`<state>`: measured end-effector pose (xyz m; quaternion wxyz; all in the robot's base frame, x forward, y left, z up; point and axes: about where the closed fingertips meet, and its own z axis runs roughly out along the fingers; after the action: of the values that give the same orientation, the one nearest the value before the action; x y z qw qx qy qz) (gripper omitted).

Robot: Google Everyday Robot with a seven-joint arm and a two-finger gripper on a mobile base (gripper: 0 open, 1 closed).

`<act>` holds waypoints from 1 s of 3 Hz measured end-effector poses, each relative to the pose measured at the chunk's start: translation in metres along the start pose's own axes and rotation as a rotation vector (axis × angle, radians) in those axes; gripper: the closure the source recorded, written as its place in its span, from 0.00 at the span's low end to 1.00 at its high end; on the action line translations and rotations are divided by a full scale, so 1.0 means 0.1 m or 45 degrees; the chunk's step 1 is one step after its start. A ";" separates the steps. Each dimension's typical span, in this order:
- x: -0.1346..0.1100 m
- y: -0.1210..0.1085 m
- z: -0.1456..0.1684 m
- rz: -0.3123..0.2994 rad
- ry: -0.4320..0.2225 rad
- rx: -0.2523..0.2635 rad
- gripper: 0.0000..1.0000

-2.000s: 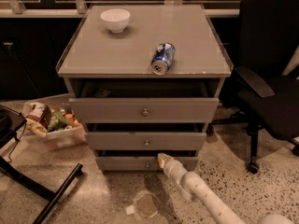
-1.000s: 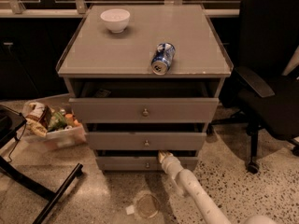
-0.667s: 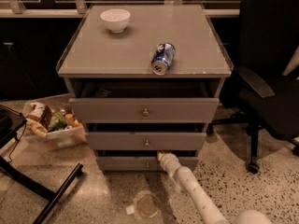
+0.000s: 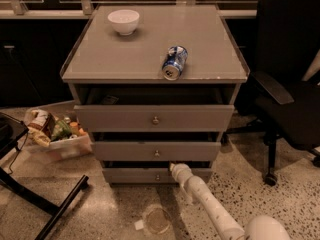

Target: Open bottom drawer

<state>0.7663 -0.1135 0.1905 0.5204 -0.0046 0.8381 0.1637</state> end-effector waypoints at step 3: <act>-0.01 -0.08 -0.13 0.026 0.019 0.030 1.00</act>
Offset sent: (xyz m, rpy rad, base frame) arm -0.0633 -0.0346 -0.0337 -0.0167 0.1504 -0.1371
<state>0.7569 -0.1246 0.1942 0.5123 0.0088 0.8439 0.1590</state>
